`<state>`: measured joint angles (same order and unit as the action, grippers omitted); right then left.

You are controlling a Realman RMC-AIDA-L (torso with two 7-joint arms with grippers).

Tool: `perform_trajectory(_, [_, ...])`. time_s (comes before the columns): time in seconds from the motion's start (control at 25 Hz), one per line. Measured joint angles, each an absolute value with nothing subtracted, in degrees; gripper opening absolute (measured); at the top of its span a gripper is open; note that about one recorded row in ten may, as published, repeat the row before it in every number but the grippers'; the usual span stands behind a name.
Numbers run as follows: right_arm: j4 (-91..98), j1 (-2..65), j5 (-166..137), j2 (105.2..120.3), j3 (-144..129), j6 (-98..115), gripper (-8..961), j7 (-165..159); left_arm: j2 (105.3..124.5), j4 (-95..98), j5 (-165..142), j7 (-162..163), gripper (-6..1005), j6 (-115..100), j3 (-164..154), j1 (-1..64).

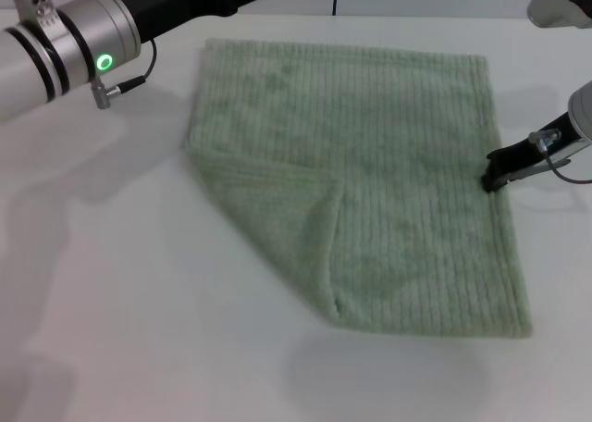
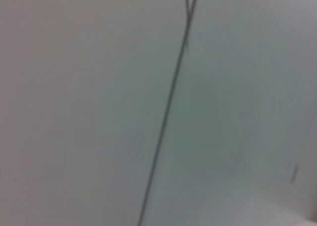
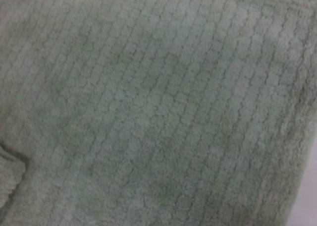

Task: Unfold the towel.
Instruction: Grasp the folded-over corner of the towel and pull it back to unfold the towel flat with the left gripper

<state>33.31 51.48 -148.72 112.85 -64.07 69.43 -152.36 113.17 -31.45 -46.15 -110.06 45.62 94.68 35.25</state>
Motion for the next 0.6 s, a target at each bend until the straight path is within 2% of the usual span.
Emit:
perform_trajectory(0.08, [33.3,51.5,-148.7,112.85,-64.1,69.4,0,-152.4,112.65,-32.5,-49.4,-107.0,785,45.7,94.8,35.3])
perform_trajectory(0.12, [33.3,51.6,-148.7,112.85,-64.1,69.4,0,-152.4,110.96,-35.1,-57.3,-99.6,785,47.4,94.9,35.3])
perform_trajectory(0.2, [33.2,51.7,-148.8,112.85,-64.1,69.5,0,-152.4,110.96,-35.1,-57.3,-99.6,785,47.4,94.9,35.3])
perform_trajectory(0.24, [33.2,51.7,-148.8,112.85,-64.1,69.5,0,-152.4,110.23,-36.2,-61.2,-96.1,785,49.0,95.2,35.4])
perform_trajectory(0.4, [33.2,51.7,-148.8,112.85,-64.1,69.5,0,-152.4,110.23,-36.2,-61.2,-96.1,784,49.0,95.2,35.4])
perform_trajectory(0.44, [33.2,51.7,-148.8,112.85,-64.1,69.5,0,-152.4,108.96,-38.9,-72.0,-88.2,784,52.6,95.8,36.2])
perform_trajectory(0.6, [32.9,51.8,-148.8,112.85,-64.1,69.5,0,-152.4,108.76,-39.8,-77.6,-85.3,784,54.9,95.8,37.1])
